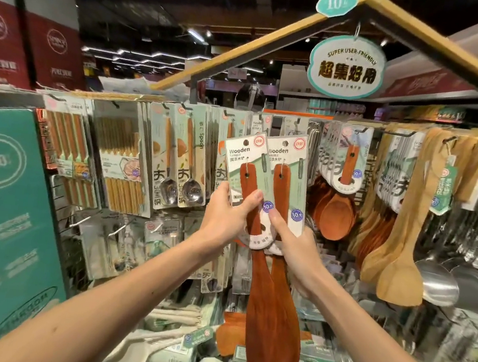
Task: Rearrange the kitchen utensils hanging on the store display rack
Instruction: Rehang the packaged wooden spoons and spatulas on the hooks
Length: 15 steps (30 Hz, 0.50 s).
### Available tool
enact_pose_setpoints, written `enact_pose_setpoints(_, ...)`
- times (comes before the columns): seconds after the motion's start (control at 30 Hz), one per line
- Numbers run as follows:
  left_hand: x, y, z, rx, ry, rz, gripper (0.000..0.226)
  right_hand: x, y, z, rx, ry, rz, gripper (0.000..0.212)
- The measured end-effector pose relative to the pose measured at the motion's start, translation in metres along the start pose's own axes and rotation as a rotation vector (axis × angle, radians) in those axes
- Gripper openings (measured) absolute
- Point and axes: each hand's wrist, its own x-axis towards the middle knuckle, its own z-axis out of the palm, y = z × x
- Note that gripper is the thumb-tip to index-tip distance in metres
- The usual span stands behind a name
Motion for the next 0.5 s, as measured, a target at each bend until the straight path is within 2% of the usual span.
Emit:
enact_pose_setpoints(0.13, 0.0, -0.006, -0.004, 0.075, 0.049, 0.019, 0.035, 0.002, -0.006, -0.007, -0.014, 0.058, 0.008, 0.029)
enact_pose_setpoints(0.27, 0.006, -0.01, -0.008, 0.134, 0.051, 0.054, 0.065, 0.012, -0.003, -0.019, -0.074, 0.141, 0.015, 0.032)
enact_pose_setpoints(0.4, 0.025, 0.0, -0.004, 0.227, 0.093, 0.23, 0.045, 0.019, -0.009, -0.023, -0.056, 0.124, -0.002, 0.031)
enact_pose_setpoints(0.5, 0.042, 0.012, 0.002, 0.268, 0.126, 0.315, 0.045, 0.022, -0.016, -0.023, -0.061, 0.118, -0.029, 0.032)
